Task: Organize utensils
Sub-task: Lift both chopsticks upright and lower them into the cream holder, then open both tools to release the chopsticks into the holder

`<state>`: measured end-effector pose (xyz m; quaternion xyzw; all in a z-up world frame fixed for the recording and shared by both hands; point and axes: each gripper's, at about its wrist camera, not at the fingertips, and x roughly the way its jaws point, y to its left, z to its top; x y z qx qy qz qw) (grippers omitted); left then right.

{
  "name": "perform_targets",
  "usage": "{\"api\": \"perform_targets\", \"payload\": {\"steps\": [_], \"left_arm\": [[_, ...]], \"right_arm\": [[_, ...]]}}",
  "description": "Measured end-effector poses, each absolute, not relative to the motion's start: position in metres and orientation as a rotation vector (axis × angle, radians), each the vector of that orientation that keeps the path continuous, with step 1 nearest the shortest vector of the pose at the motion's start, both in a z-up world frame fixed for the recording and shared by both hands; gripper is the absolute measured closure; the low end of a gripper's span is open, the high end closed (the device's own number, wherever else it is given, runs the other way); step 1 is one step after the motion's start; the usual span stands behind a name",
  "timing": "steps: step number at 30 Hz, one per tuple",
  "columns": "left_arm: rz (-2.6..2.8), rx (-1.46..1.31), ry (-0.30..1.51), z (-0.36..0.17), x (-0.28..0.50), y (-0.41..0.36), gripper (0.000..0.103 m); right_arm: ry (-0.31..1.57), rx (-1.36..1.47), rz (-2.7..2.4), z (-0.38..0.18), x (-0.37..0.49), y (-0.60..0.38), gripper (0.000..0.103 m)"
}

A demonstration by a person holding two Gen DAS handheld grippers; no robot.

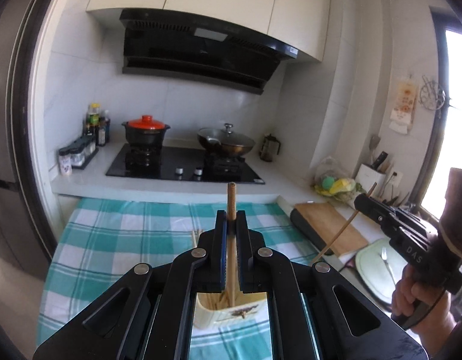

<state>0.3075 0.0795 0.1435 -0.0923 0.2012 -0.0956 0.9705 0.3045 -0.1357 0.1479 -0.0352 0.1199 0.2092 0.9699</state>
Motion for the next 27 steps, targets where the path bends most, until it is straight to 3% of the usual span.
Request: {"api": "perform_targets", "payload": {"steps": [4,13,14,15,16,17,18,21,24,27], "left_arm": [[-0.172,-0.169,0.498,0.118,0.356,0.074,0.100],[-0.122,-0.113,0.710,0.038,0.430,0.061,0.096],[-0.111,-0.112,0.721,0.033,0.433,0.061,0.084],[-0.097,-0.114,0.728,0.030,0.434,0.063,0.072],[-0.080,-0.121,0.718,0.030,0.432,0.066,0.044],[-0.061,-0.125,0.693,0.032,0.427,0.068,0.027],[-0.045,-0.122,0.662,0.035,0.419,0.072,0.023],[-0.020,-0.061,0.608,0.044,0.395,0.075,0.018],[0.057,0.022,0.526,0.052,0.365,0.071,0.002],[0.121,0.082,0.454,0.055,0.337,0.062,0.001]], "right_arm": [[0.308,-0.111,0.451,0.130,0.350,-0.114,0.097],[0.657,-0.118,0.493,0.049,0.438,-0.083,0.097],[0.687,-0.111,0.501,0.042,0.447,-0.081,0.097],[0.708,-0.104,0.501,0.035,0.453,-0.081,0.090],[0.714,-0.094,0.499,0.031,0.459,-0.081,0.069],[0.701,-0.080,0.495,0.030,0.461,-0.084,0.057],[0.674,-0.060,0.488,0.032,0.460,-0.088,0.044],[0.629,-0.006,0.479,0.041,0.451,-0.102,0.044],[0.567,-0.012,0.439,0.053,0.432,-0.113,0.039],[0.520,-0.030,0.418,0.063,0.407,-0.120,0.032]]}}
